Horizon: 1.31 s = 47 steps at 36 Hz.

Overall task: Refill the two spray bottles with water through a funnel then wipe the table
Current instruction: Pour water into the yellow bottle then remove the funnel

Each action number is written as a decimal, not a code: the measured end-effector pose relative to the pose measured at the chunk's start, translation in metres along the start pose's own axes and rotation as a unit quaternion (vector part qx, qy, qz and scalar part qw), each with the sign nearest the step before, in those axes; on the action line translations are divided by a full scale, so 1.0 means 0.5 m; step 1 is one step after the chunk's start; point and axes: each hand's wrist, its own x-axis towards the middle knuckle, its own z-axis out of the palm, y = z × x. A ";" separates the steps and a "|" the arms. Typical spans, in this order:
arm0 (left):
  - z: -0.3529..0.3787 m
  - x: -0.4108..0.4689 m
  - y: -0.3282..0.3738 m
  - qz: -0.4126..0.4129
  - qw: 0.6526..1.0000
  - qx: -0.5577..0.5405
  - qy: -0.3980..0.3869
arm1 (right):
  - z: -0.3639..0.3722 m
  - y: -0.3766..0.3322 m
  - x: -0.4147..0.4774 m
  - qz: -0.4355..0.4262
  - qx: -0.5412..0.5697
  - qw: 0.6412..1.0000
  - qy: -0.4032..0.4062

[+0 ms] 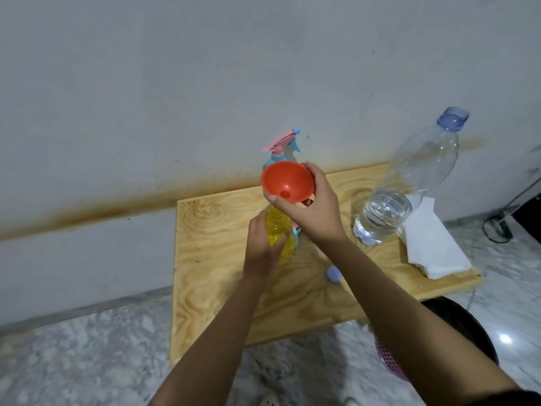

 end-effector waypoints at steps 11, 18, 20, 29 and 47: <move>0.007 -0.004 -0.016 0.041 0.997 0.046 0.035 | -0.088 0.120 0.056 0.098 -0.123 0.987 0.038; 0.006 0.000 -0.022 0.023 0.997 0.063 0.027 | -0.079 0.240 0.058 0.197 -0.212 0.957 0.006; 0.007 0.000 -0.026 0.026 0.998 0.059 0.028 | -0.075 0.254 0.062 0.184 -0.243 0.952 -0.003; 0.012 -0.009 -0.032 0.043 0.997 0.039 0.041 | -0.061 0.289 0.090 0.199 -0.241 0.950 -0.020; 0.005 -0.015 -0.038 0.032 0.997 0.045 0.055 | -0.042 0.276 0.038 -0.093 -0.274 0.957 0.005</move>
